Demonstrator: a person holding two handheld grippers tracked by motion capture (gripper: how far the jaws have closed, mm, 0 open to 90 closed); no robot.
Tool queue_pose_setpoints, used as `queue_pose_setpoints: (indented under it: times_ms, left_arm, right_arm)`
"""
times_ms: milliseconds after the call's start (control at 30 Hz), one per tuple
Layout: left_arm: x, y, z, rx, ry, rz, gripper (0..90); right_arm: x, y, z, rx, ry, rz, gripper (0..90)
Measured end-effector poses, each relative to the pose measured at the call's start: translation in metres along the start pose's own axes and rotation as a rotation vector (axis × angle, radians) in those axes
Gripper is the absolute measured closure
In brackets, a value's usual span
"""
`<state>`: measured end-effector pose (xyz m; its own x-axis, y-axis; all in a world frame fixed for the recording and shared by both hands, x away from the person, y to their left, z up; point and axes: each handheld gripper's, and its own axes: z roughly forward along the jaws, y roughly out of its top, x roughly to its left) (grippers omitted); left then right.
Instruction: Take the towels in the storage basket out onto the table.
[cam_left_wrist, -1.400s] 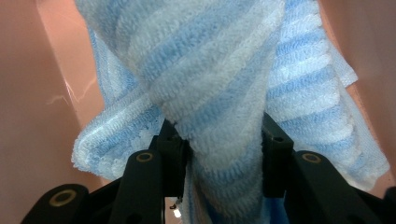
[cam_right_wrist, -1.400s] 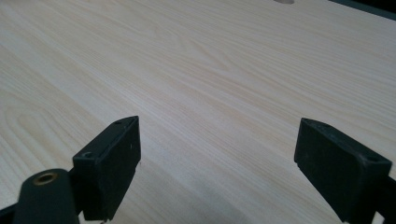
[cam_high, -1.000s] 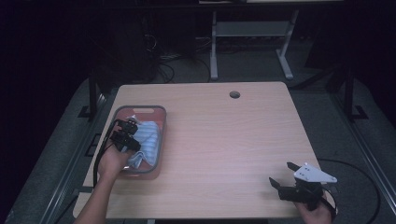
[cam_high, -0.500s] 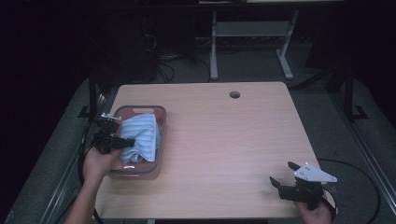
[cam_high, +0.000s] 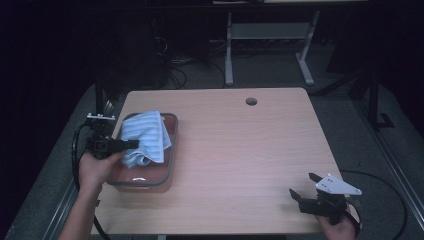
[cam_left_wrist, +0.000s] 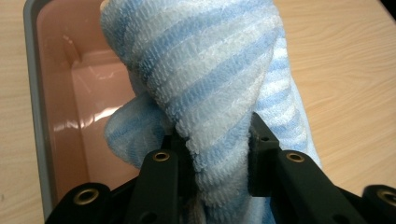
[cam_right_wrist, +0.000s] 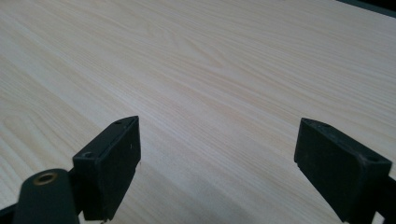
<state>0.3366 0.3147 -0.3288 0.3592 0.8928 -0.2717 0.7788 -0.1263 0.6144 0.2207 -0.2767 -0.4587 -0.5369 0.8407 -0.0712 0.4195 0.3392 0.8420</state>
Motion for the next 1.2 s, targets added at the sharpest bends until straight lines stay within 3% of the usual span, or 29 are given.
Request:
queue_pose_setpoints:
  times_ms: [267, 533, 1200]
  left_arm:
    - [-0.009, 0.012, -0.012, -0.021, -0.034, 0.001, 69.4]
    - [-0.020, 0.024, -0.018, -0.032, -0.038, 0.025, 69.4]
    - [-0.045, 0.036, -0.006, -0.031, -0.092, 0.065, 69.4]
  right_arm:
    - [-0.001, 0.001, 0.001, -0.003, 0.002, -0.006, 14.1]
    - [-0.003, 0.001, 0.000, -0.008, 0.003, -0.003, 14.1]
    - [-0.002, 0.003, -0.003, -0.022, 0.002, -0.004, 14.1]
